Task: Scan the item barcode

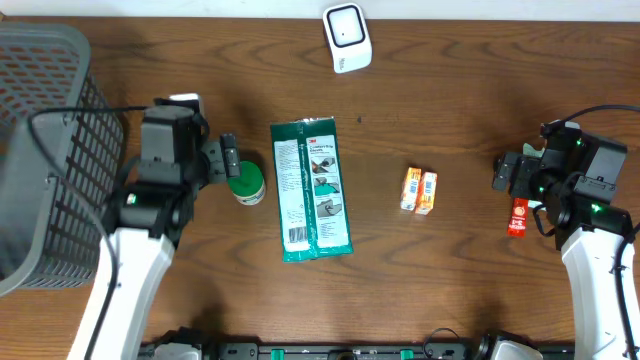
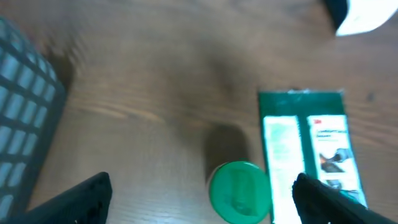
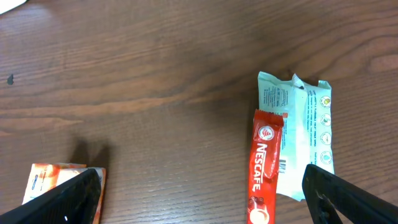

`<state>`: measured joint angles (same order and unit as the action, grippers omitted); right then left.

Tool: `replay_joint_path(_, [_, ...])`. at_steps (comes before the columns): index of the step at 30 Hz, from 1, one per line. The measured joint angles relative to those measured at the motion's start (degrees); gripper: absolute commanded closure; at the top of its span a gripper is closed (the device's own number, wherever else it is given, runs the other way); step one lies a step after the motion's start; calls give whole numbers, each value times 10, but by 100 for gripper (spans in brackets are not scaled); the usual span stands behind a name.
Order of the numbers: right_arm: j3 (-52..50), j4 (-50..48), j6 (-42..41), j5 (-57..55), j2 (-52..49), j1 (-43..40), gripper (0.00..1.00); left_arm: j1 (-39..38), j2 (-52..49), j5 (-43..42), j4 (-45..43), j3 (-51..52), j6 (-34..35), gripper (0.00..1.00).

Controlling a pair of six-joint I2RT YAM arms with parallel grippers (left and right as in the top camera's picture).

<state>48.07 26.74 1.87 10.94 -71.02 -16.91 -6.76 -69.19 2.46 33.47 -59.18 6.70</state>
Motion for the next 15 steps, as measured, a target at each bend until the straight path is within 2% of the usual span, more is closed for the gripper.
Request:
replay_joint_path(3, [0, 0, 0, 0, 0, 0, 1, 11, -53, -6, 0, 0, -5, 58])
replay_joint_path(8, [0, 0, 0, 0, 0, 0, 1, 27, -146, -10, -7, 0, -9, 68])
replay_joint_path(15, [0, 0, 0, 0, 0, 0, 1, 44, -200, -71, -3, 0, -10, 68])
